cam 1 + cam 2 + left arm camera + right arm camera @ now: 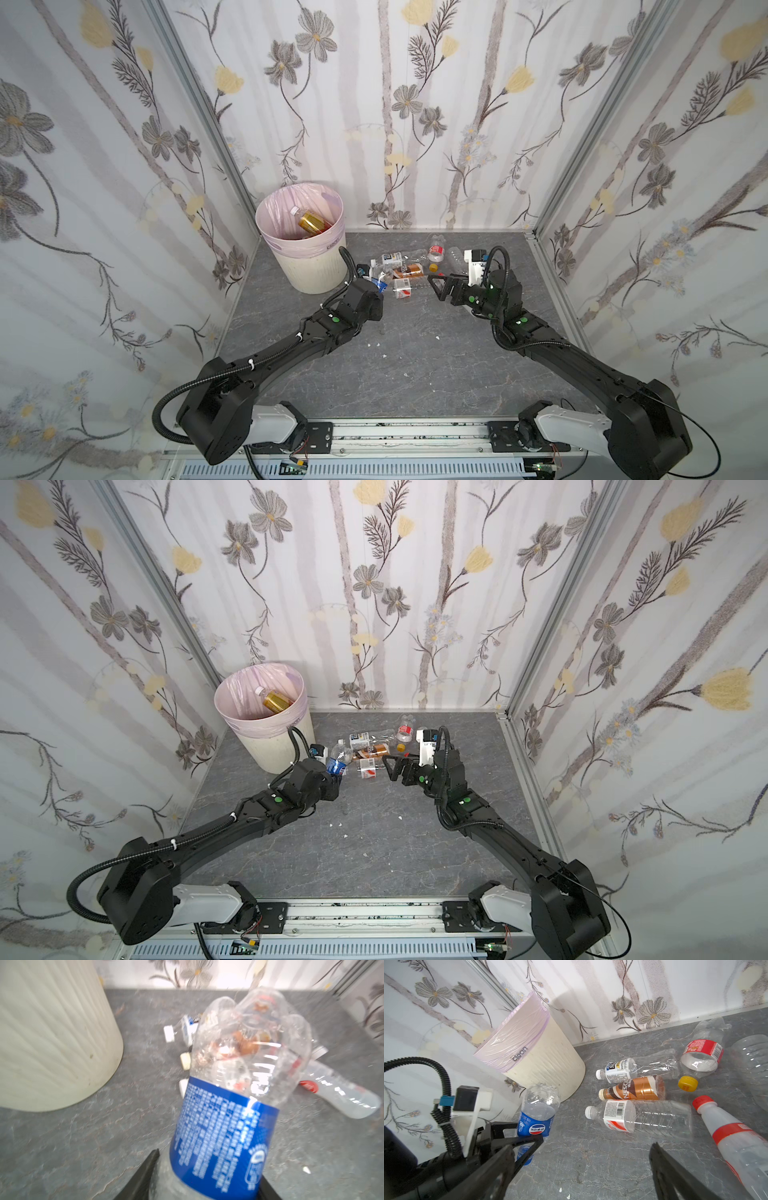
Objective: Throw the plastic bottles in the bin
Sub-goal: 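Grasp the Pepsi bottle by its body with the left gripper, then raise the Pepsi bottle toward the right gripper while the right grasps its bottom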
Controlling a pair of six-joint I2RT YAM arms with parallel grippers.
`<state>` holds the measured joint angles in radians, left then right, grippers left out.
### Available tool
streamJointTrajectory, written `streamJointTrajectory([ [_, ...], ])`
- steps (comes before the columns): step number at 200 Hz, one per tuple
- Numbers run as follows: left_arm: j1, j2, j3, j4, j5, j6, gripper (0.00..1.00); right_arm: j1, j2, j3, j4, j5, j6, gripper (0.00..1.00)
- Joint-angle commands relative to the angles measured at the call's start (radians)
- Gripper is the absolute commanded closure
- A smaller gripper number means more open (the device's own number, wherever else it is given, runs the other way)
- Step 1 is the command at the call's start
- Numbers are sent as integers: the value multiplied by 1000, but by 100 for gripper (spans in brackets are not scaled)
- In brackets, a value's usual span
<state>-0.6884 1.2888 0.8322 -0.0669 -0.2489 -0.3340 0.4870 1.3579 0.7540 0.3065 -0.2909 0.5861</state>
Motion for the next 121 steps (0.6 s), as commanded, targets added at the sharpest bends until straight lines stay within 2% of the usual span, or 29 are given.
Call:
streamJointTrajectory([
  [1, -8, -55, -3, 157, 13, 53, 46, 2, 9, 43, 110, -78, 49, 0],
  [57, -34, -69, 67, 249, 49, 143, 46, 42, 84, 193, 170, -152, 110, 1],
  [121, -50, -99, 69, 303, 58, 171, 46, 109, 193, 339, 190, -157, 132, 13],
])
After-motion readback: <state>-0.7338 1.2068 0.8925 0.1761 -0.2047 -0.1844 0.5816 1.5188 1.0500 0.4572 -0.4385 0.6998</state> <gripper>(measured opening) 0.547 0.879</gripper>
